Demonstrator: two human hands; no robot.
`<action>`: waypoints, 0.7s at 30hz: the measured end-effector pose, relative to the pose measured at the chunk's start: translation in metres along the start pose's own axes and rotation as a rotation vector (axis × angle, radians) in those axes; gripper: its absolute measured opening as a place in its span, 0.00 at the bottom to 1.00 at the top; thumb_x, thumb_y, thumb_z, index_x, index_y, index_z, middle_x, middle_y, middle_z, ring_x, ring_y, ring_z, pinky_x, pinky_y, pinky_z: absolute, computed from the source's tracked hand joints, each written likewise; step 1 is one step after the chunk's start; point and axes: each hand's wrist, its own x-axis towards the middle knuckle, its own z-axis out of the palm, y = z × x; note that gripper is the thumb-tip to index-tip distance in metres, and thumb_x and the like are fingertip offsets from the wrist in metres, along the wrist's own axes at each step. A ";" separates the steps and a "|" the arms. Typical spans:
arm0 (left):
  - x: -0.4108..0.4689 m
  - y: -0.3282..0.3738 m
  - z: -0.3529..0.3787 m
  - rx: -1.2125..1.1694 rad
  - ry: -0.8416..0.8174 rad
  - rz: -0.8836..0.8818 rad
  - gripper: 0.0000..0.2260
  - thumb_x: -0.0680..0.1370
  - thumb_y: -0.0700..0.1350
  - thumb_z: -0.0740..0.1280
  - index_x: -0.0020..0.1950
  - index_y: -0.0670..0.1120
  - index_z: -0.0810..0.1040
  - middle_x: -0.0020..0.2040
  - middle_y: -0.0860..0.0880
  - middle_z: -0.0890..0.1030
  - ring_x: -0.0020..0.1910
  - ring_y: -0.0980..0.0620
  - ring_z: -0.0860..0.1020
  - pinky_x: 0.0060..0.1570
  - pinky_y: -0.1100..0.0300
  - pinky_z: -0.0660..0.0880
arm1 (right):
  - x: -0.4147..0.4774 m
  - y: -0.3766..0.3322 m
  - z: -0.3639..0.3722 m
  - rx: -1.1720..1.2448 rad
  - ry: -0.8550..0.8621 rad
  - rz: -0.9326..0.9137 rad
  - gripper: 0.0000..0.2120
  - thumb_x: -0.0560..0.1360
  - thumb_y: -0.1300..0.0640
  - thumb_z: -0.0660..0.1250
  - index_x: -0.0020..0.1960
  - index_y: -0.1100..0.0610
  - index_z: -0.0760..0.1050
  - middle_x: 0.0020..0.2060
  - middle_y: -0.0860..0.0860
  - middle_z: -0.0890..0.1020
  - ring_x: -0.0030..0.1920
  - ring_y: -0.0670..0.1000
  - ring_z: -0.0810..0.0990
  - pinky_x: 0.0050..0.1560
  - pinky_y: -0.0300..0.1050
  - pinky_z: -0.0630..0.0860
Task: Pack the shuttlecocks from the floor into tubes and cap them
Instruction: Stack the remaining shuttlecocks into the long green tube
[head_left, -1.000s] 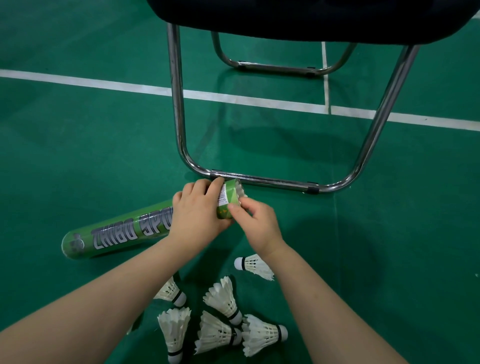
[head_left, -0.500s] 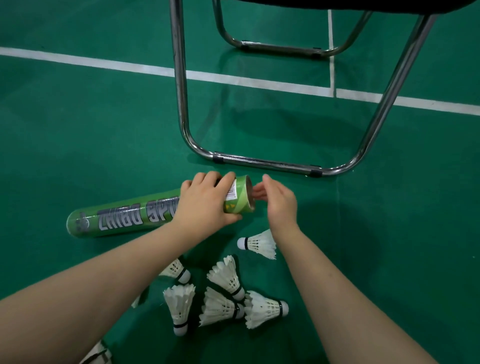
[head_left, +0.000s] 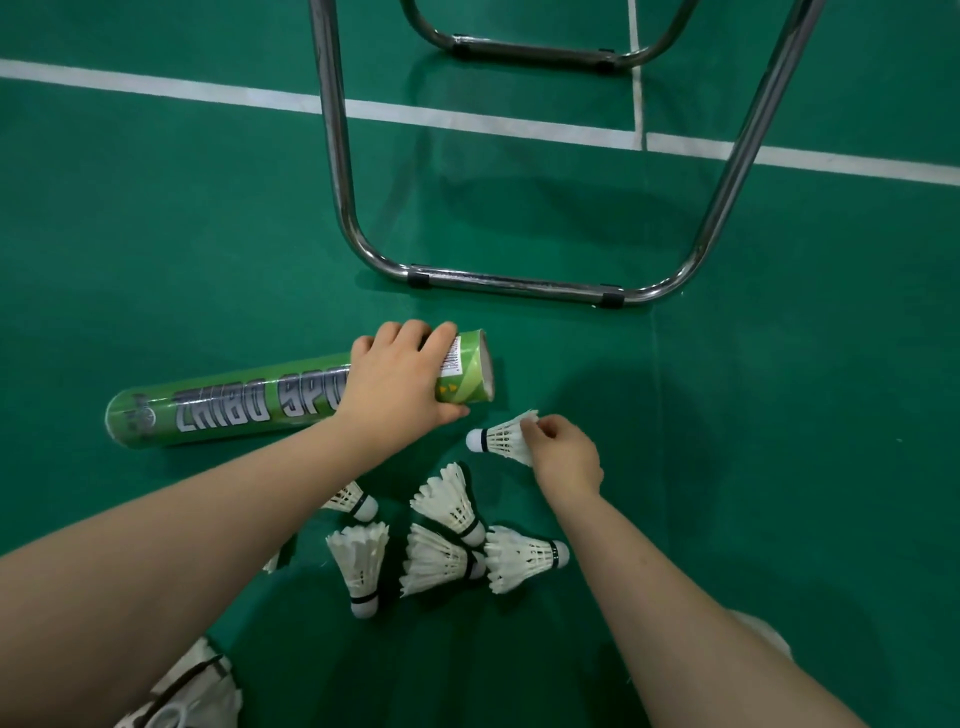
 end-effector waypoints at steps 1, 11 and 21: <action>0.000 0.000 0.000 0.002 -0.005 0.003 0.35 0.67 0.61 0.70 0.69 0.51 0.61 0.62 0.47 0.70 0.61 0.45 0.67 0.59 0.49 0.63 | -0.001 -0.001 -0.001 0.040 0.008 -0.010 0.10 0.77 0.44 0.58 0.43 0.49 0.74 0.43 0.50 0.79 0.51 0.56 0.76 0.57 0.54 0.71; -0.002 0.007 0.002 0.028 -0.076 0.030 0.35 0.67 0.61 0.70 0.69 0.50 0.61 0.62 0.47 0.71 0.61 0.45 0.68 0.59 0.48 0.65 | -0.017 -0.030 -0.043 0.726 0.341 -0.211 0.11 0.76 0.58 0.64 0.34 0.52 0.73 0.30 0.44 0.75 0.32 0.44 0.70 0.33 0.33 0.67; -0.004 0.018 -0.002 0.013 -0.049 0.036 0.35 0.68 0.61 0.70 0.70 0.51 0.61 0.62 0.48 0.71 0.61 0.45 0.68 0.59 0.49 0.65 | -0.024 -0.043 -0.032 0.669 0.104 -0.304 0.13 0.74 0.59 0.65 0.31 0.53 0.75 0.26 0.44 0.75 0.30 0.44 0.70 0.34 0.41 0.68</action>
